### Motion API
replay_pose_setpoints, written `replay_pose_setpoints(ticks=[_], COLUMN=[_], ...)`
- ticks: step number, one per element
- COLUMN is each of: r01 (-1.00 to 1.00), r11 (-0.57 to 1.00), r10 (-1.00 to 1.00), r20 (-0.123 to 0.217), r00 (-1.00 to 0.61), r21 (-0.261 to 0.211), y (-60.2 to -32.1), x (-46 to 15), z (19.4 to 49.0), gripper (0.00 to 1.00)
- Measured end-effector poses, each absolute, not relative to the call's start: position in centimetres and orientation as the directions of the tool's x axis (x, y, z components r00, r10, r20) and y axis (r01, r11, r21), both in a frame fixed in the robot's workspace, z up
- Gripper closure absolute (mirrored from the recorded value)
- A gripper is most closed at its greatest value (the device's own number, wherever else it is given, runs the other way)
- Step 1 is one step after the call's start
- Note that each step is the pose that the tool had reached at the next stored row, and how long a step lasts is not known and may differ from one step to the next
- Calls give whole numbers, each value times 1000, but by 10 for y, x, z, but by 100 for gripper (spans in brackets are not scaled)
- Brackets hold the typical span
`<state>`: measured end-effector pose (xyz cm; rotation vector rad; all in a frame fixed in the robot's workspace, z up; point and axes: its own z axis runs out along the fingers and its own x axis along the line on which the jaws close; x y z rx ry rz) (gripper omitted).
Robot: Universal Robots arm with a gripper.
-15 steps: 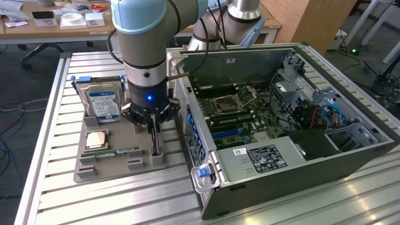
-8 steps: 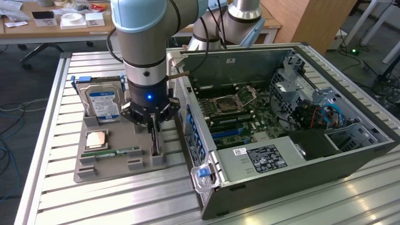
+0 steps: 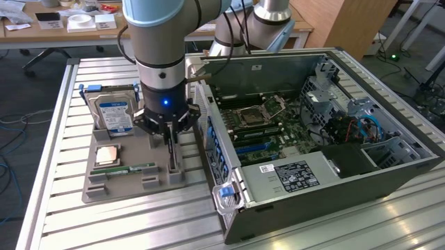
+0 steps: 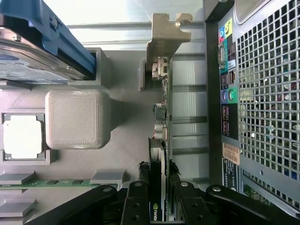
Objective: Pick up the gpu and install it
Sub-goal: 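Pick up the gpu and move the gpu toward the slot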
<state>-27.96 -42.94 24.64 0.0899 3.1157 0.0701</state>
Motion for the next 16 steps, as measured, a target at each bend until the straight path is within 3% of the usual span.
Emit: replay_pose_setpoints(ticks=[16], r01=[57], r11=[997], r10=[58], r20=[-23], r00=[-998], r21=[46], y=[-429], x=[-280], z=[287], gripper=[74])
